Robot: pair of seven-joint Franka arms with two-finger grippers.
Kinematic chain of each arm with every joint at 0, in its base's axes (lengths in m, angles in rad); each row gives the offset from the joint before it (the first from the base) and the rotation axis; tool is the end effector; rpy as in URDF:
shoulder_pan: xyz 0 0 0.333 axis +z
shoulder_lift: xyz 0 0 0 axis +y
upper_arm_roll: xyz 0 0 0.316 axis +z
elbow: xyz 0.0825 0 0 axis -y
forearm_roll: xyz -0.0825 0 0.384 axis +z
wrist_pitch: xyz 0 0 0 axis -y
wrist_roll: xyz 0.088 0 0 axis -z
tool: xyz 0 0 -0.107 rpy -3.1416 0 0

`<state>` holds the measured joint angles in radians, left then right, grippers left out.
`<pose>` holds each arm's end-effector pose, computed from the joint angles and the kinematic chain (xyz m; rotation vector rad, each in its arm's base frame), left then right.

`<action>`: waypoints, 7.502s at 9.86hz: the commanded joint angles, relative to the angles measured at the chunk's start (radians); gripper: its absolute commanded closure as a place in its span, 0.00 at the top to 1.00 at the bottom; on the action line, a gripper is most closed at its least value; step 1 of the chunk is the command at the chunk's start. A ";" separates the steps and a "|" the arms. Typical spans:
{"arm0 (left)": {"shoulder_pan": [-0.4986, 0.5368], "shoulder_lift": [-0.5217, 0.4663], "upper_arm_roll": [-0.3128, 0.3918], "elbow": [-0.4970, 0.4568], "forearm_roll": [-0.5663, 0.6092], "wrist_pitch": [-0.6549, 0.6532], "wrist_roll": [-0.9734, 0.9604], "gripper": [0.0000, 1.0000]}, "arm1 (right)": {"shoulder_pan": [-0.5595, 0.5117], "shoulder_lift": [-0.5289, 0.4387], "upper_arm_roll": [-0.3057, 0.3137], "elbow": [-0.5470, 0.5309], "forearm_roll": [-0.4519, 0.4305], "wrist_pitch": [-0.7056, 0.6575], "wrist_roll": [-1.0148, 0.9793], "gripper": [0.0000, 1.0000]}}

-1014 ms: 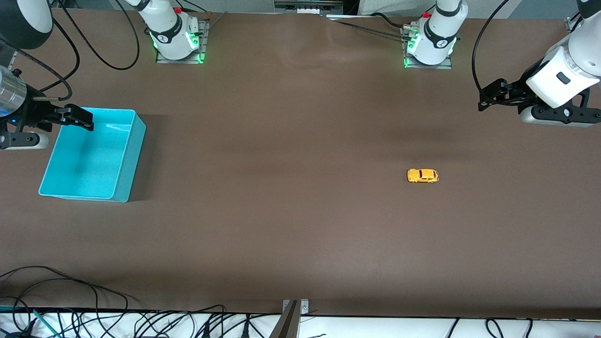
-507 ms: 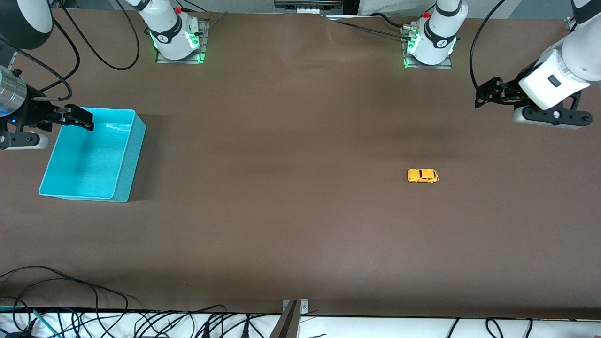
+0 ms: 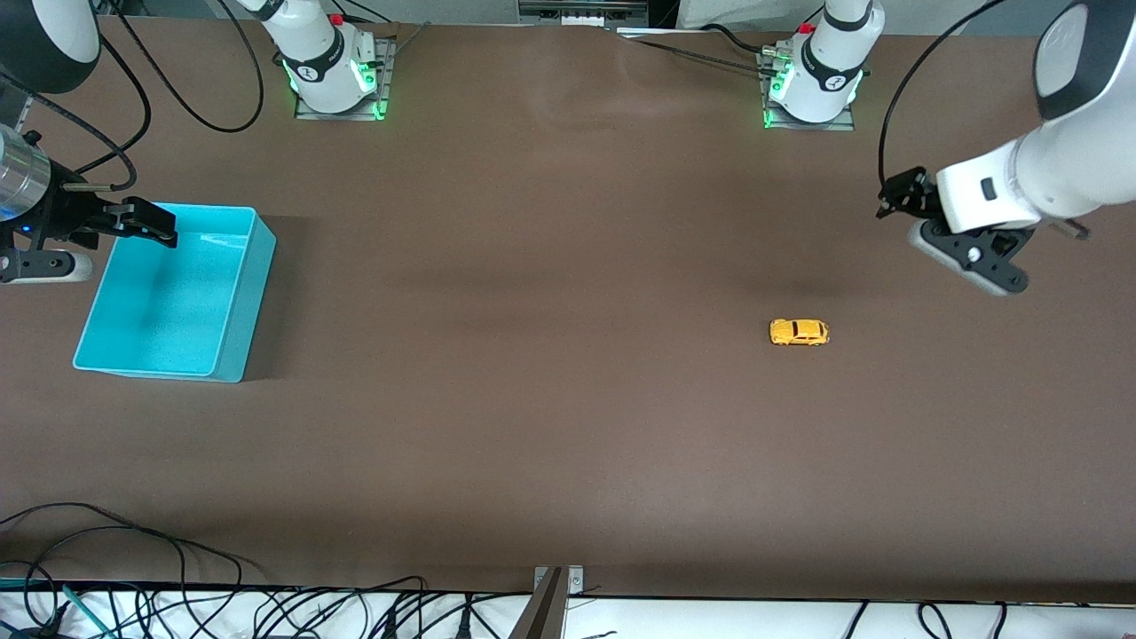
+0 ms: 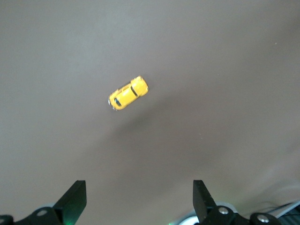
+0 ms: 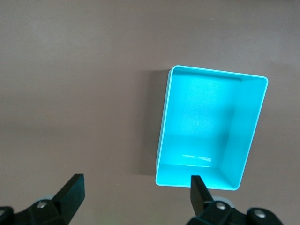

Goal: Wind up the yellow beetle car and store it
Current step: 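Move the left gripper down over the yellow beetle car, then close the left gripper on the yellow car's body, then drag the car backward along the table with the left gripper, then open the left gripper to release the wound-up car, then reach the right gripper to the car while the left gripper withdraws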

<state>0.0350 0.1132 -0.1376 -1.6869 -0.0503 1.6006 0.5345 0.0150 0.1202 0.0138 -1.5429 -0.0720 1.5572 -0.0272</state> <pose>0.5720 -0.0609 0.5092 2.8736 -0.9384 -0.2727 0.5860 0.0086 0.5682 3.0656 0.0902 -0.1624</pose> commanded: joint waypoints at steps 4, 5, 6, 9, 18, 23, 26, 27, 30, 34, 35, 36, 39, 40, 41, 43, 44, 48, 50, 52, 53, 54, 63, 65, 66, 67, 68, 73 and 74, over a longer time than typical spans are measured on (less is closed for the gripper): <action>-0.006 0.008 -0.025 -0.371 0.045 0.478 0.402 1.00 | -0.003 -0.004 0.006 0.003 -0.014 -0.011 0.016 1.00; -0.004 0.026 -0.052 -0.425 0.085 0.571 0.442 1.00 | -0.003 -0.004 0.006 0.003 -0.014 -0.009 0.016 1.00; -0.006 0.072 -0.060 -0.441 0.137 0.620 0.459 1.00 | -0.003 -0.004 0.006 0.003 -0.014 -0.009 0.016 1.00; 0.006 0.209 -0.077 -0.441 0.201 0.761 0.600 1.00 | -0.003 -0.004 0.006 0.003 -0.014 -0.009 0.016 1.00; 0.046 0.338 -0.076 -0.447 0.204 0.914 0.769 1.00 | -0.003 -0.004 0.006 0.001 -0.014 -0.011 0.016 1.00; 0.043 0.358 -0.076 -0.439 0.208 0.917 0.772 0.27 | -0.003 -0.004 0.006 0.001 -0.014 -0.011 0.015 1.00; 0.040 0.361 -0.076 -0.432 0.267 0.917 0.768 0.11 | -0.003 -0.004 0.006 0.001 -0.014 -0.011 0.016 1.00; 0.042 0.364 -0.077 -0.430 0.267 0.917 0.768 0.11 | -0.003 -0.004 0.006 0.001 -0.014 -0.011 0.015 1.00; 0.045 0.384 -0.071 -0.430 0.268 0.915 0.772 0.11 | -0.003 -0.004 0.006 0.001 -0.014 -0.011 0.015 1.00; 0.188 0.430 -0.069 -0.395 0.268 0.912 0.905 0.11 | -0.003 -0.004 0.006 0.001 -0.014 -0.011 0.015 1.00; 0.227 0.433 -0.069 -0.389 0.268 0.912 0.953 0.11 | -0.003 -0.004 0.006 0.001 -0.014 -0.011 0.015 1.00; 0.255 0.439 -0.068 -0.373 0.270 0.914 0.984 0.11 | -0.003 -0.004 0.006 0.001 -0.014 -0.011 0.015 1.00; 0.360 0.483 -0.062 -0.306 0.271 0.914 1.097 0.11 | -0.003 -0.004 0.006 0.001 -0.014 -0.011 0.015 1.00; 0.385 0.505 -0.062 -0.283 0.297 0.915 1.120 0.11 | -0.003 -0.004 0.006 0.001 -0.014 -0.011 0.015 1.00; 0.410 0.531 -0.062 -0.252 0.353 0.917 1.125 0.11 | -0.003 -0.004 0.006 0.001 -0.014 -0.011 0.015 1.00; 0.437 0.536 -0.063 -0.244 0.397 0.915 1.140 0.11 | -0.003 -0.004 0.006 0.001 -0.014 -0.011 0.015 1.00; 0.444 0.536 -0.063 -0.243 0.395 0.915 1.169 0.11 | -0.003 -0.004 0.006 0.001 -0.014 -0.011 0.015 1.00; 0.462 0.528 -0.066 -0.243 0.380 0.915 1.173 0.80 | -0.003 -0.004 0.006 0.001 -0.014 -0.011 0.016 1.00; 0.473 0.508 -0.092 -0.243 0.377 0.900 1.182 1.00 | -0.003 -0.004 0.006 0.001 -0.014 -0.011 0.016 1.00; 0.473 0.452 -0.129 -0.238 0.348 0.798 1.173 1.00 | -0.003 -0.004 0.006 0.001 -0.014 -0.011 0.016 1.00; 0.470 0.432 -0.135 -0.225 0.331 0.738 1.171 1.00 | -0.003 -0.004 0.006 0.001 -0.014 -0.011 0.016 1.00; 0.468 0.427 -0.151 -0.197 0.326 0.675 1.164 1.00 | -0.003 -0.004 0.006 0.001 -0.014 -0.011 0.016 1.00; 0.457 0.299 -0.226 0.139 0.199 0.032 0.940 1.00 | -0.003 -0.004 0.006 0.001 -0.014 -0.011 0.015 1.00; 0.457 0.298 -0.258 0.212 0.198 -0.055 0.866 1.00 | -0.003 -0.004 0.006 0.000 -0.014 -0.012 0.013 1.00; 0.457 0.298 -0.273 0.254 0.198 -0.109 0.805 1.00 | -0.004 -0.004 0.003 -0.002 -0.014 -0.019 0.001 1.00; 0.459 0.293 -0.304 0.300 0.198 -0.166 0.723 1.00 | -0.006 -0.001 0.003 -0.005 -0.014 -0.054 0.001 1.00; 0.459 0.269 -0.321 0.332 0.198 -0.204 0.626 1.00 | -0.003 0.025 0.005 -0.006 -0.011 -0.036 -0.013 1.00; 0.459 0.166 -0.387 0.340 0.100 -0.291 0.117 1.00 | -0.003 0.062 0.009 -0.254 0.046 0.310 -0.579 1.00; 0.459 0.151 -0.411 0.337 0.090 -0.301 0.035 1.00 | -0.001 0.065 0.011 -0.317 0.046 0.395 -0.677 1.00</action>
<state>0.4908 0.3101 -0.5275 -1.3478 0.0705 1.3278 0.6767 0.0167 0.2151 0.0191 -1.7536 -0.0462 1.8529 -0.5763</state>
